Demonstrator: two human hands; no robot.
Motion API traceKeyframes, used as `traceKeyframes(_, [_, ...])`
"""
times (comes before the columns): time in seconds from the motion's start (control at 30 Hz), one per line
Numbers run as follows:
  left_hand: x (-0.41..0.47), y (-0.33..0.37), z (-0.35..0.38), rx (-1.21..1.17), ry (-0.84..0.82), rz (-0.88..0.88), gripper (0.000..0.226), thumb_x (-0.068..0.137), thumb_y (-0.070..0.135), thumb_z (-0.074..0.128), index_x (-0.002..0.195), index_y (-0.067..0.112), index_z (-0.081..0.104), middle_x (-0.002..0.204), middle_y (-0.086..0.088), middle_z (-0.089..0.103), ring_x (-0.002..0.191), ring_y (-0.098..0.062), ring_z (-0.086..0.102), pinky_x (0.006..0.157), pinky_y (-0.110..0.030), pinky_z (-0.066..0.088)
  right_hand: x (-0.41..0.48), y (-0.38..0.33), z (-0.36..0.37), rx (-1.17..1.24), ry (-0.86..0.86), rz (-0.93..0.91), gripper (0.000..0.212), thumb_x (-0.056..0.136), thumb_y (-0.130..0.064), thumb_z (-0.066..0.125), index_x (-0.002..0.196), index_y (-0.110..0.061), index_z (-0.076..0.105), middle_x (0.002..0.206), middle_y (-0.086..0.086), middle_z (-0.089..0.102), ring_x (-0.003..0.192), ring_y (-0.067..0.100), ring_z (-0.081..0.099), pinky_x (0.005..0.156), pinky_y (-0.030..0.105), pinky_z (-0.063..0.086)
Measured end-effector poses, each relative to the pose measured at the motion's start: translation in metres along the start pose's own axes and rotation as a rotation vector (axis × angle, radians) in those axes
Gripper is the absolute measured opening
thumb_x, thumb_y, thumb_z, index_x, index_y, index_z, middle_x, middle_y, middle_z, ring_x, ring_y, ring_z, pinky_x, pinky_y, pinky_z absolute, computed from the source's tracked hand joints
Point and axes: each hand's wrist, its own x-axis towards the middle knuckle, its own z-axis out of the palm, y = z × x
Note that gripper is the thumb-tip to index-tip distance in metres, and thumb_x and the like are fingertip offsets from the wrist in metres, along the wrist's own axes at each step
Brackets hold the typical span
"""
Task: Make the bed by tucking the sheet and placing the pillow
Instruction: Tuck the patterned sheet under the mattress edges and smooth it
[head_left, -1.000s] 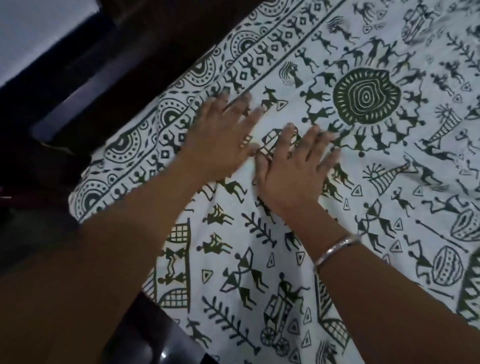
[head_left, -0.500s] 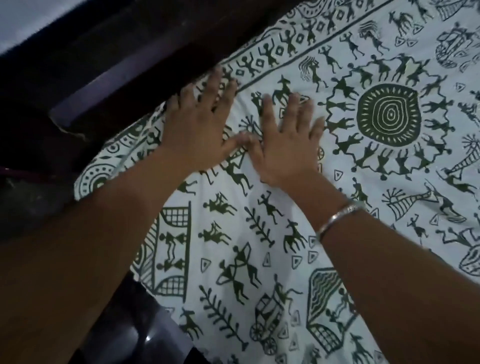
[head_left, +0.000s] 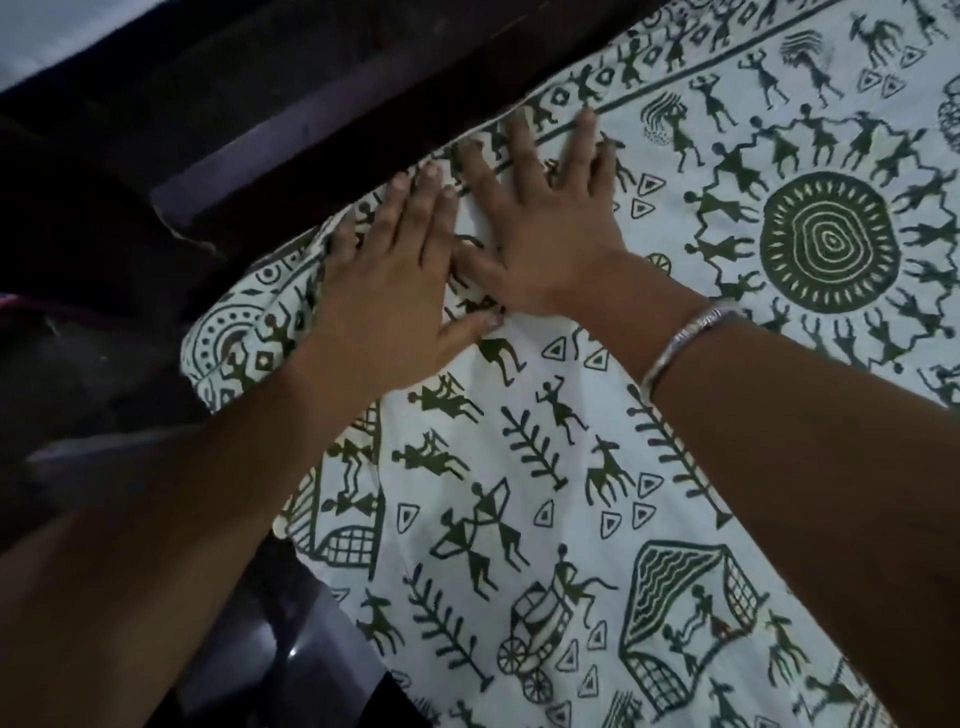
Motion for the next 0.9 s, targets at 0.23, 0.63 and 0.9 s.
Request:
traceKeyframes(0.23, [-0.05,-0.011,-0.016,0.005,0.13,-0.022,0.071,0.085,0.054,0.042,0.132,0.001,0.044,0.132,-0.022,0.049,0.117,-0.038,0.049,0.093,-0.047,0.039,-0.018,-0.034,-0.012,-0.008,0.14,-0.117,0.073,0.09,-0.057,0.033,0.148,-0.014,0.022,0.156,0.013,0.02,0.143,0.035,0.014,0.112,0.057,0.008])
traceKeyframes(0.63, [-0.063,-0.026,-0.021,-0.163,0.058,-0.234,0.074,0.081,0.053,0.043,0.133,0.001,0.041,0.134,-0.023,0.047,0.124,-0.038,0.045,0.098,-0.049,0.042,-0.013,-0.067,-0.018,-0.023,0.166,-0.228,0.058,0.09,-0.05,0.041,0.137,-0.017,0.044,0.142,0.01,0.045,0.132,0.034,0.035,0.101,0.048,0.033])
traceKeyframes(0.9, [-0.051,-0.001,-0.04,0.102,-0.063,-0.231,0.068,0.085,0.053,0.036,0.131,0.003,0.044,0.134,-0.02,0.047,0.123,-0.037,0.042,0.098,-0.046,0.037,-0.019,-0.035,-0.016,0.132,0.062,-0.313,0.065,0.091,-0.048,0.045,0.148,-0.024,0.025,0.157,0.009,0.017,0.145,0.03,0.006,0.115,0.054,0.007])
